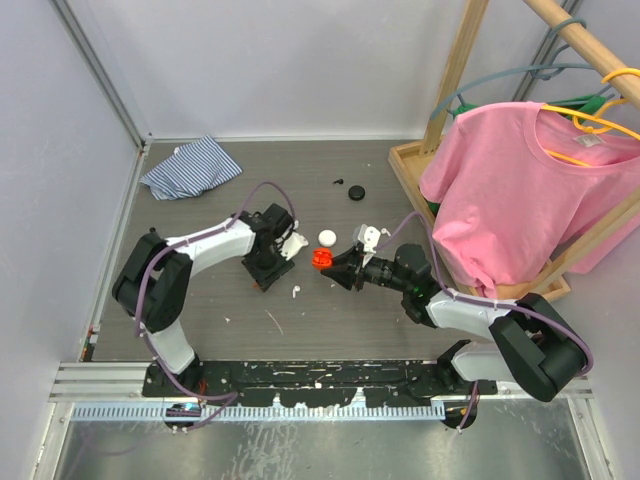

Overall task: Insert the wireless bluetooth earbuds into the charging case
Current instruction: Pick up the earbud from the center of the board.

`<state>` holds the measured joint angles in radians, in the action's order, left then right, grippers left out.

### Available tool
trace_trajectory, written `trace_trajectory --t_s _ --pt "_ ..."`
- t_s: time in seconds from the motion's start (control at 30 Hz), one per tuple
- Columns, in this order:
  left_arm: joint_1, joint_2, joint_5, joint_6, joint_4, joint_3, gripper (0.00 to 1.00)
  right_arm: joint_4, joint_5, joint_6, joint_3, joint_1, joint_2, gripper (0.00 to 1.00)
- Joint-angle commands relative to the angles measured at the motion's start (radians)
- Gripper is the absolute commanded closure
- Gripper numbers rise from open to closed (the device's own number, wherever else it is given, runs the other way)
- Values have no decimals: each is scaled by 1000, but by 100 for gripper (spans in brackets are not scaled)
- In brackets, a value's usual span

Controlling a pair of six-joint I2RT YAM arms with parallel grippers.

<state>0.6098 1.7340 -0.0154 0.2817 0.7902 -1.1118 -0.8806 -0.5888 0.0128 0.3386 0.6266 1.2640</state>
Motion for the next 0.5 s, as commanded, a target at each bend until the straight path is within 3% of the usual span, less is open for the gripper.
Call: trace_trajectory --t_s 0.0,0.47 --pt "13 14 38 29 20 -51 54 -34 -5 -5 39 4 -2 99" --pt "23 89 37 11 52 -83 63 -32 -3 -5 39 3 2 99"
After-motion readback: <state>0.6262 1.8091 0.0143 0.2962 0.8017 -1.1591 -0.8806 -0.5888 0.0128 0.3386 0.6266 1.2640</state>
